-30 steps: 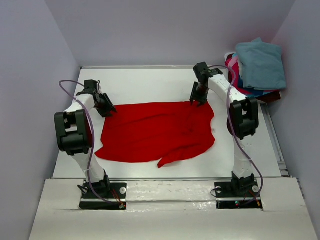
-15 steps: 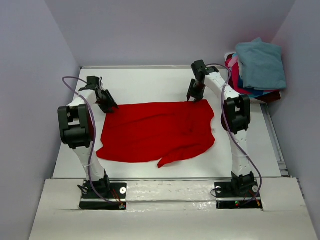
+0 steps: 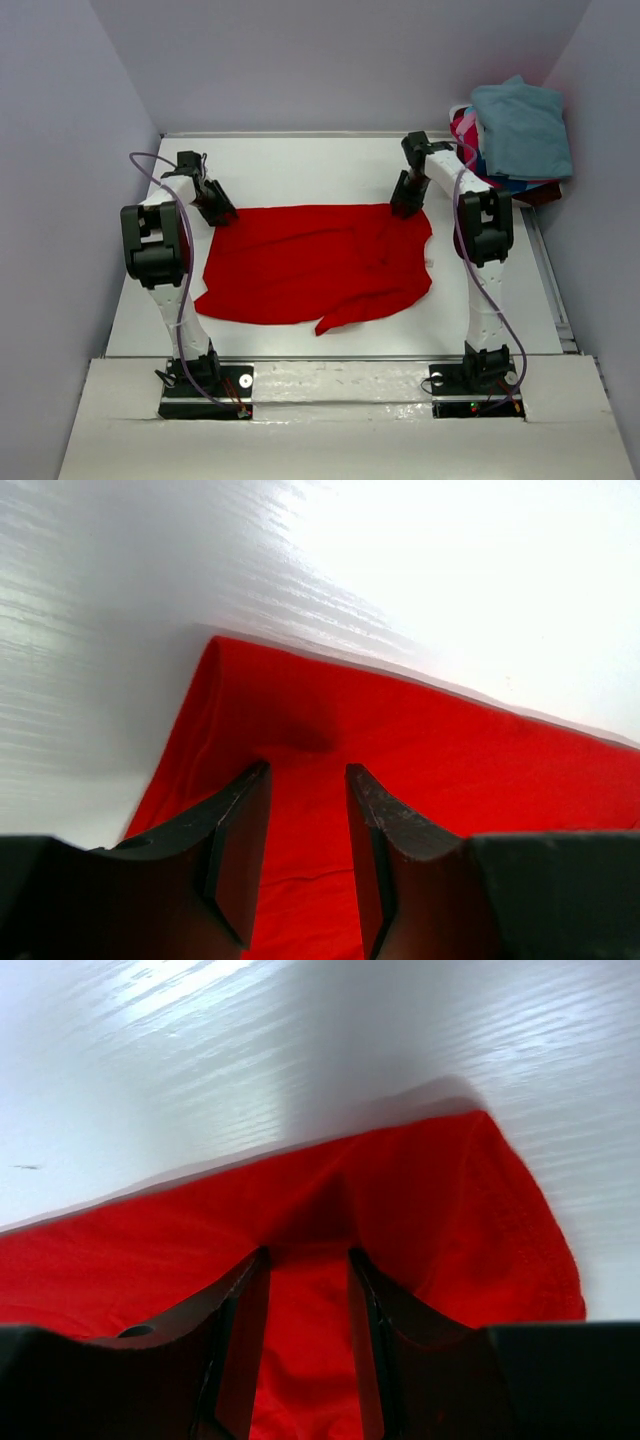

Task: Fold and stack the t-shirts
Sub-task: Fold the tshirt

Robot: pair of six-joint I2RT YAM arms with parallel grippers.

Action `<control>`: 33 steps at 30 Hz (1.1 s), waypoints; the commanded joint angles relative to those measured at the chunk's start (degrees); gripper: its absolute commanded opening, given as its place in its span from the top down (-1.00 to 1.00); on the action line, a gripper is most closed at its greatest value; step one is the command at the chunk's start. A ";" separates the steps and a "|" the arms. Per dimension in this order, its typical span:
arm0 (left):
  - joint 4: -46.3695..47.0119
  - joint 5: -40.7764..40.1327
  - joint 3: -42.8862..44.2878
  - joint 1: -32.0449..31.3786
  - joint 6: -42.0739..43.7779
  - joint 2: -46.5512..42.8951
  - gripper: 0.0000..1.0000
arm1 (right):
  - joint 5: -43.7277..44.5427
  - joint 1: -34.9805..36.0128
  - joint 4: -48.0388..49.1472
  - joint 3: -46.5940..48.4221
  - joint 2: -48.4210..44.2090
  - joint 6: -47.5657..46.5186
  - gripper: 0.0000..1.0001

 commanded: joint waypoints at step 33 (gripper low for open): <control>-5.73 -2.99 11.67 1.43 0.56 6.53 -0.02 | -8.68 -4.76 -2.36 10.26 3.84 -5.69 0.14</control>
